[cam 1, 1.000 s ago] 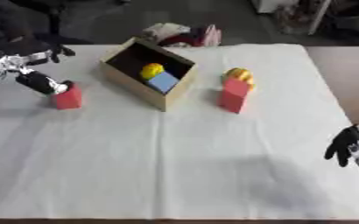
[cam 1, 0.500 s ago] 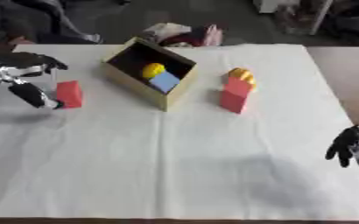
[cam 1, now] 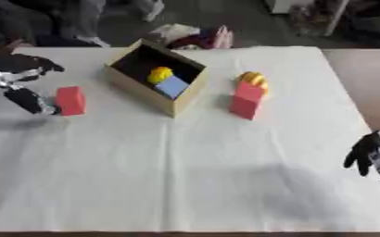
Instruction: Pick up objects on the table and place them in the box.
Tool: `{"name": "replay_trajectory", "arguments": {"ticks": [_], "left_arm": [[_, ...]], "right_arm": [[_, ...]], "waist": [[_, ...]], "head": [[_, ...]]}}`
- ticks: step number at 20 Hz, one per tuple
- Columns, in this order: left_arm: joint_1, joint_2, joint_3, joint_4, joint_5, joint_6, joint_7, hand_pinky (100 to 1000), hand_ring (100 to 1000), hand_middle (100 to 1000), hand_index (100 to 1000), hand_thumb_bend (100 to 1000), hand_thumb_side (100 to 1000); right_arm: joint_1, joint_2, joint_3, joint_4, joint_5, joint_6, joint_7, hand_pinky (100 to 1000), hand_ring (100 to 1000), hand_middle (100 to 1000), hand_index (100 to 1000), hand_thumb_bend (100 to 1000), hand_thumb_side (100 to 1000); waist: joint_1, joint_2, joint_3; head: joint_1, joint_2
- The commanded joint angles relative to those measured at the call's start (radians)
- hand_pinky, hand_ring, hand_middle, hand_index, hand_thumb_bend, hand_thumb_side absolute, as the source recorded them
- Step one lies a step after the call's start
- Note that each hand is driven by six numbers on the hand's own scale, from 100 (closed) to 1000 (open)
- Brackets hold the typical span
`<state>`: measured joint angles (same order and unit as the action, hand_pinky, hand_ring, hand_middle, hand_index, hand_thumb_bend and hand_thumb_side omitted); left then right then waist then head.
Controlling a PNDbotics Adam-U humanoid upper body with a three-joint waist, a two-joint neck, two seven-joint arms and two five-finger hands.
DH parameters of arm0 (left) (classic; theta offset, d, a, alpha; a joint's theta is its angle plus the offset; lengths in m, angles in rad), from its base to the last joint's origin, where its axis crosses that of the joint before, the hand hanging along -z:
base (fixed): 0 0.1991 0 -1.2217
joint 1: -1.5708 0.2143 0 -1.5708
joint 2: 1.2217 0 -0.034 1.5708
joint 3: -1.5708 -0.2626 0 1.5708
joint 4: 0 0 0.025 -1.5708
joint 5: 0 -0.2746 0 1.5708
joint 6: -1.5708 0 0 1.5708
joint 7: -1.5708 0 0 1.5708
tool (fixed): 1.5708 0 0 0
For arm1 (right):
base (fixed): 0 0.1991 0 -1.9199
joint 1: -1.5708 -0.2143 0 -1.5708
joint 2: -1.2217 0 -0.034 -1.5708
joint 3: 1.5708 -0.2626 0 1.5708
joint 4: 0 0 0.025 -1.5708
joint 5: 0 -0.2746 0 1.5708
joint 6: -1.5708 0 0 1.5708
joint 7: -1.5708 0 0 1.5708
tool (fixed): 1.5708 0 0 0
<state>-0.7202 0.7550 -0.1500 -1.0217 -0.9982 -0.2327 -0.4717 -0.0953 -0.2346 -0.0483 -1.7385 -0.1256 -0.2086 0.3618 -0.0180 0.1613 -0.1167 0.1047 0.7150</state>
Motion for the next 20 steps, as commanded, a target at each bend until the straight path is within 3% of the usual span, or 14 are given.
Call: {"name": "replay_trajectory", "arguments": {"ticks": [1, 10, 11, 14, 19, 20], "left_arm": [[-0.008, 0.012, 0.008, 0.01, -0.02, 0.004, 0.035, 825, 842, 882, 969, 445, 466], [0.001, -0.023, 0.0, 0.05, -0.054, 0.004, 0.064, 818, 834, 869, 960, 422, 460], [0.003, -0.026, 0.0, 0.052, -0.057, 0.005, 0.067, 785, 778, 800, 909, 309, 416], [0.009, -0.044, -0.002, 0.05, -0.067, 0.027, 0.105, 760, 732, 747, 876, 236, 382], [0.011, -0.039, 0.002, 0.001, -0.019, 0.032, 0.186, 616, 512, 496, 709, 100, 292], [0.008, -0.032, 0.001, -0.019, -0.004, 0.025, 0.202, 612, 507, 488, 703, 100, 288]], "right_arm": [[-0.009, -0.024, -0.001, -0.008, -0.002, -0.002, 0.004, 401, 240, 244, 510, 100, 467], [-0.014, -0.021, 0.003, -0.007, -0.005, -0.002, 0.009, 401, 239, 243, 510, 100, 465], [-0.015, -0.021, 0.003, -0.007, -0.005, -0.003, 0.009, 401, 238, 243, 510, 100, 465], [-0.017, -0.018, 0.002, -0.007, -0.005, -0.003, 0.008, 402, 238, 243, 510, 100, 466], [-0.017, -0.018, -0.001, -0.007, -0.004, -0.003, 0.008, 402, 237, 243, 510, 100, 468], [-0.017, -0.019, -0.002, -0.007, -0.003, -0.003, 0.007, 402, 237, 243, 510, 100, 468]], "waist": [[0.0, -0.01, -0.004], [-0.003, -0.004, -0.015], [-0.004, -0.003, -0.017], [-0.005, 0.0, -0.02], [-0.003, -0.002, -0.019], [-0.002, -0.002, -0.018]], "head": [[0.004, -0.005], [0.01, -0.007], [0.01, -0.005], [0.01, -0.003], [0.008, -0.003], [0.006, -0.003]]}}
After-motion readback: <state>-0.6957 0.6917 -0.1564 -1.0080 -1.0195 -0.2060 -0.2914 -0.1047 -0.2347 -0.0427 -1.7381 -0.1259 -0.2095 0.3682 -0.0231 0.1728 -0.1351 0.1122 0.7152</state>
